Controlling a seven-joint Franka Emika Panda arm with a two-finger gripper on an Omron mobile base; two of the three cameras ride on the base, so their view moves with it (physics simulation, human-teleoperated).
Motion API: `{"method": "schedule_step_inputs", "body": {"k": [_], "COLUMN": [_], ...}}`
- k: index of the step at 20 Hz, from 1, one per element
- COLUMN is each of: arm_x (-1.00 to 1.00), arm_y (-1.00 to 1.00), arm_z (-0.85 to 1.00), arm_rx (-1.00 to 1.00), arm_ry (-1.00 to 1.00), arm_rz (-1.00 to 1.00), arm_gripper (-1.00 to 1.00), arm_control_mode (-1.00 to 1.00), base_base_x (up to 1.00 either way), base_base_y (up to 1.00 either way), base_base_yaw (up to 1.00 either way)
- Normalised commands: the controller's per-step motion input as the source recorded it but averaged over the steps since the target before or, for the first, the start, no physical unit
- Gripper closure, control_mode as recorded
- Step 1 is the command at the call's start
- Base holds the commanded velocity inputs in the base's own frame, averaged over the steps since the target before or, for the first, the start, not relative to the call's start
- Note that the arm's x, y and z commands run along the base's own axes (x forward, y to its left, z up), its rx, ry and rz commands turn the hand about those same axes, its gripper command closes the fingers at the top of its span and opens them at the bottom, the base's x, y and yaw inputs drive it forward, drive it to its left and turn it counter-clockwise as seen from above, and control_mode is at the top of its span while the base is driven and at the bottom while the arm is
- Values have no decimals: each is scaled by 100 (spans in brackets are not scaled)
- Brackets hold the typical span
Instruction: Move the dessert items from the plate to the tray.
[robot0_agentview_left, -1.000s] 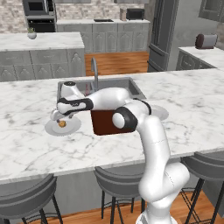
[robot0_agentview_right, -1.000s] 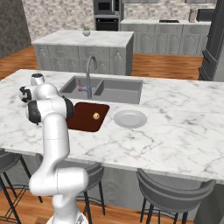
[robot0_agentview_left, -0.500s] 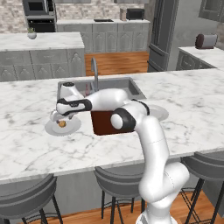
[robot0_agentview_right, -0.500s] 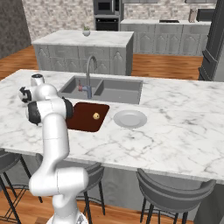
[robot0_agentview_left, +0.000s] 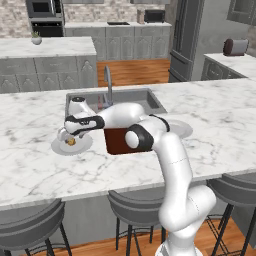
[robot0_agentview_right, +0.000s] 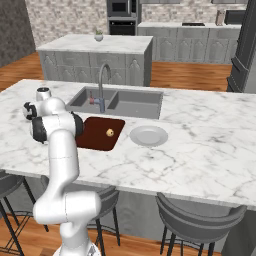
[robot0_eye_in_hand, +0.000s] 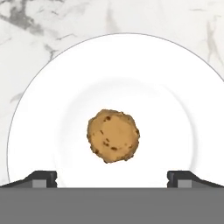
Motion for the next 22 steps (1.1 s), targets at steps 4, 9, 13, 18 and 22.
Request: {"method": "schedule_step_inputs", "body": {"k": [4, 9, 13, 18, 22], "arm_x": [11, 25, 24, 1, 0], "arm_y": [13, 12, 0, 1, 1], "arm_z": [-3, -5, -15, -7, -1], "arm_rx": [-3, -3, 0, 0, 0], "arm_ry": [0, 0, 0, 2, 2], "arm_rz": [-4, -5, -1, 0, 0], "arm_gripper": [-100, -100, -100, -100, 100], "arm_control_mode": [-100, -100, -100, -100, -100], "base_base_x": [0, 0, 0, 0, 0], "base_base_y": [0, 0, 0, 0, 0], "base_base_yaw": [0, 0, 0, 0, 0]}}
